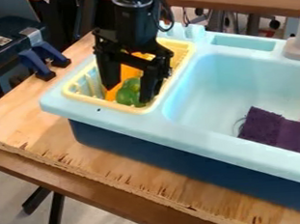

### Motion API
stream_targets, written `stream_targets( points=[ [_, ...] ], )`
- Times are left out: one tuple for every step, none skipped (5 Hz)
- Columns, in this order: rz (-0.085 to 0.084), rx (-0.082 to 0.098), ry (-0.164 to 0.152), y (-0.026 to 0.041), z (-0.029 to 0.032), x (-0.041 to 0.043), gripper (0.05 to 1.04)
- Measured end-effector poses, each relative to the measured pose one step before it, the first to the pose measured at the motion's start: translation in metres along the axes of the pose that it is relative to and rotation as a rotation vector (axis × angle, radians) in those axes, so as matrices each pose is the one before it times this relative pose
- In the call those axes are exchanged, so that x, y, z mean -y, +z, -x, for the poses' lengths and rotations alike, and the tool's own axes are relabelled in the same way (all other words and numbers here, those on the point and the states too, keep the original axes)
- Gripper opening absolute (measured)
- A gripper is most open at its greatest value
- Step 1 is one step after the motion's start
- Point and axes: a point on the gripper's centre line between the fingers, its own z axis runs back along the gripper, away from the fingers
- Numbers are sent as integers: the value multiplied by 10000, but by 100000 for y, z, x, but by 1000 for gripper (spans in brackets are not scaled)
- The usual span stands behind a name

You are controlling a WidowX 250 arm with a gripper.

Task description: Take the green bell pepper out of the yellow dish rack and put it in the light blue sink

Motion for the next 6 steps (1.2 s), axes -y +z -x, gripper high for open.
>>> stream_targets(
  points=[
    [14, -21, 94, -51, 36, -109, 689],
    [-35, 141, 53, 39, -232, -60, 382],
    [-36, 123, 68, 37, -169, -154, 185],
    [39, 105, 3, -68, 52, 58, 112],
    [64, 569, 444, 1662, 170, 72, 102],
    [-348, 1321, 437, 4332, -486, 782, 102]
  ],
)
